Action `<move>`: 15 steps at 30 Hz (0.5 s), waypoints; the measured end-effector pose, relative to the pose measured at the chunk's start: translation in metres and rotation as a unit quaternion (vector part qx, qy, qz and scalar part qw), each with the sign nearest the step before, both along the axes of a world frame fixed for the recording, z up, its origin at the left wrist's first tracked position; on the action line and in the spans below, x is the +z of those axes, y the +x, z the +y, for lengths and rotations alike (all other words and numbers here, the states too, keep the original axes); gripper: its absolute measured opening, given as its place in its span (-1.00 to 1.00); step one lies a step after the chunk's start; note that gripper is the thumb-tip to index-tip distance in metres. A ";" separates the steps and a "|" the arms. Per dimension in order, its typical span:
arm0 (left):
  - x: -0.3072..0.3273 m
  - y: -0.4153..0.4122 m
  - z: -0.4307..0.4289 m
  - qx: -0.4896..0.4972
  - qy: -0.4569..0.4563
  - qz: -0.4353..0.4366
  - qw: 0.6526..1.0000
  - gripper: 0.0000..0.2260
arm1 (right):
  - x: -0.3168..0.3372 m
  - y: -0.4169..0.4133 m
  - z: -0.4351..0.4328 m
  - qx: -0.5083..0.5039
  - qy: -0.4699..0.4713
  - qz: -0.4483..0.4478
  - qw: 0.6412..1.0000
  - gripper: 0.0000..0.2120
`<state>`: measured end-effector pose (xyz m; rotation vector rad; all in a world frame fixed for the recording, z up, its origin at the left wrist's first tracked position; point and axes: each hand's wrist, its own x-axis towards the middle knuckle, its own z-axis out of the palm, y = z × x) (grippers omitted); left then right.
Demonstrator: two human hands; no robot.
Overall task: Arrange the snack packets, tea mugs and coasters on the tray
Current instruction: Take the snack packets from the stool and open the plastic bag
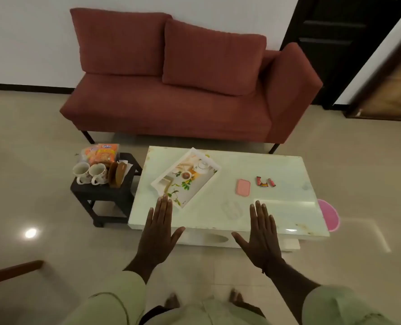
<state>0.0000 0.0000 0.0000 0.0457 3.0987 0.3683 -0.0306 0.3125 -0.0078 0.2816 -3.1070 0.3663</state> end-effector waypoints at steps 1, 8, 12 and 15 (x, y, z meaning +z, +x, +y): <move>0.000 0.002 -0.009 0.009 0.002 -0.005 1.000 -0.23 | 0.000 0.000 -0.011 0.000 -0.007 -0.002 1.000 -0.08; -0.008 0.027 -0.080 0.044 -0.018 -0.029 0.998 -0.24 | -0.006 -0.006 -0.089 0.021 0.002 -0.029 0.999 -0.11; -0.015 0.044 -0.109 0.085 -0.008 -0.048 0.995 -0.24 | -0.009 -0.007 -0.131 0.061 -0.001 -0.048 0.997 -0.11; -0.018 0.052 -0.128 0.119 -0.003 -0.058 0.991 -0.24 | -0.013 -0.014 -0.158 0.095 -0.003 -0.063 0.993 -0.12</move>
